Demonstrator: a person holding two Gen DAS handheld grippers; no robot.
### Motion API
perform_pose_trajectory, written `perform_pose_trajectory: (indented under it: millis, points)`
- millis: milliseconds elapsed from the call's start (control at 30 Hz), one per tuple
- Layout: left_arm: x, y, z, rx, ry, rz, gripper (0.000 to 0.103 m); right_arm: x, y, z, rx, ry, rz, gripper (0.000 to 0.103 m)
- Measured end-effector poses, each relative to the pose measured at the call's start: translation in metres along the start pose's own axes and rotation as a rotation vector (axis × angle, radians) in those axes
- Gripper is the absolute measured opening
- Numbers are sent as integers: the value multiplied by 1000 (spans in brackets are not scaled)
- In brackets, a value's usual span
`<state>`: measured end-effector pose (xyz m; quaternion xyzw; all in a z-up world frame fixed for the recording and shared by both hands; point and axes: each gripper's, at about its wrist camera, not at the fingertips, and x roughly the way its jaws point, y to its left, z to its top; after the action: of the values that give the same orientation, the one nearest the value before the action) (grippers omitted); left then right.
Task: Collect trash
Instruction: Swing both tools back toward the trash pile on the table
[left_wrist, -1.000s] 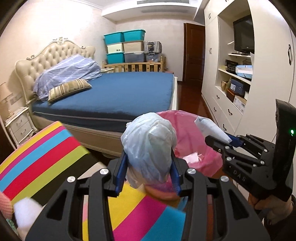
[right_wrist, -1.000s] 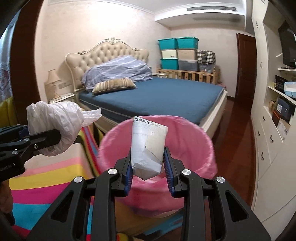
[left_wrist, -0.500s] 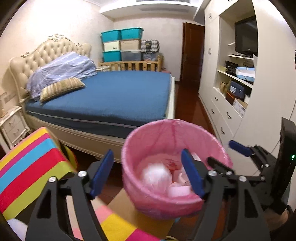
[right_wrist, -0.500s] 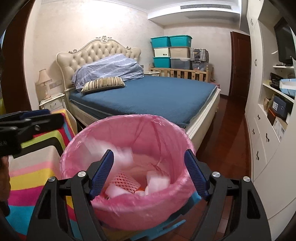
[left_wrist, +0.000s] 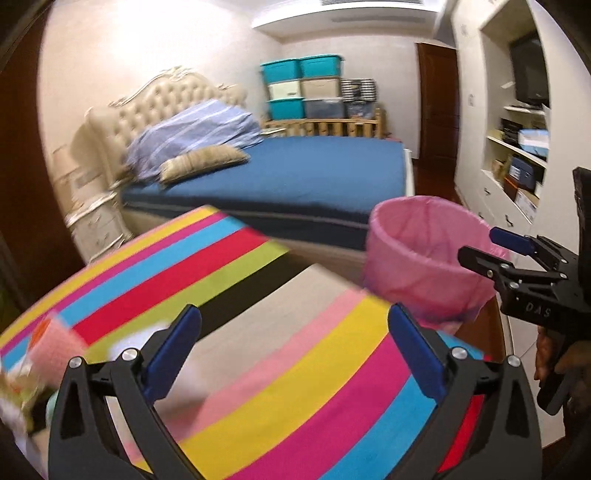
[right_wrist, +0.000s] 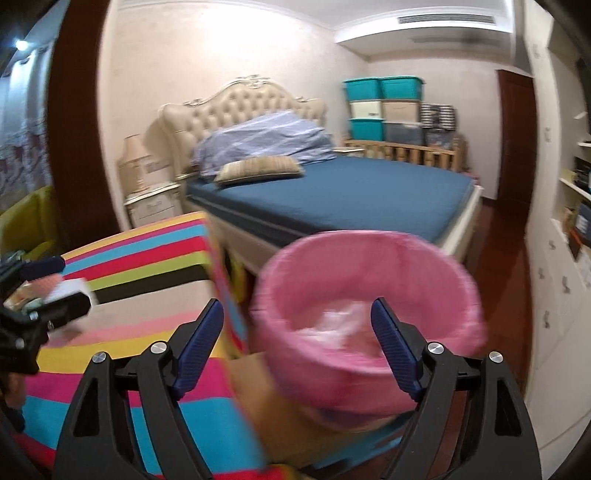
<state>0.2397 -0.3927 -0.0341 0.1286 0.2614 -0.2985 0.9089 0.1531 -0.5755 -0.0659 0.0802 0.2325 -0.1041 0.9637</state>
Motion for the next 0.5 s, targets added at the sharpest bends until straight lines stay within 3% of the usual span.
perform_pose_trajectory:
  millis: [167,300,500]
  points:
    - [-45,67,-40,-93,17,92,98,14,71,-3,-40,49,123,82]
    - [-75,117,-72,-155,36,215,98,21,121,-7,-97,77,184,82]
    - [-100,186,-112,-267,97,338,98,27,185,-11,-166,121,260,84]
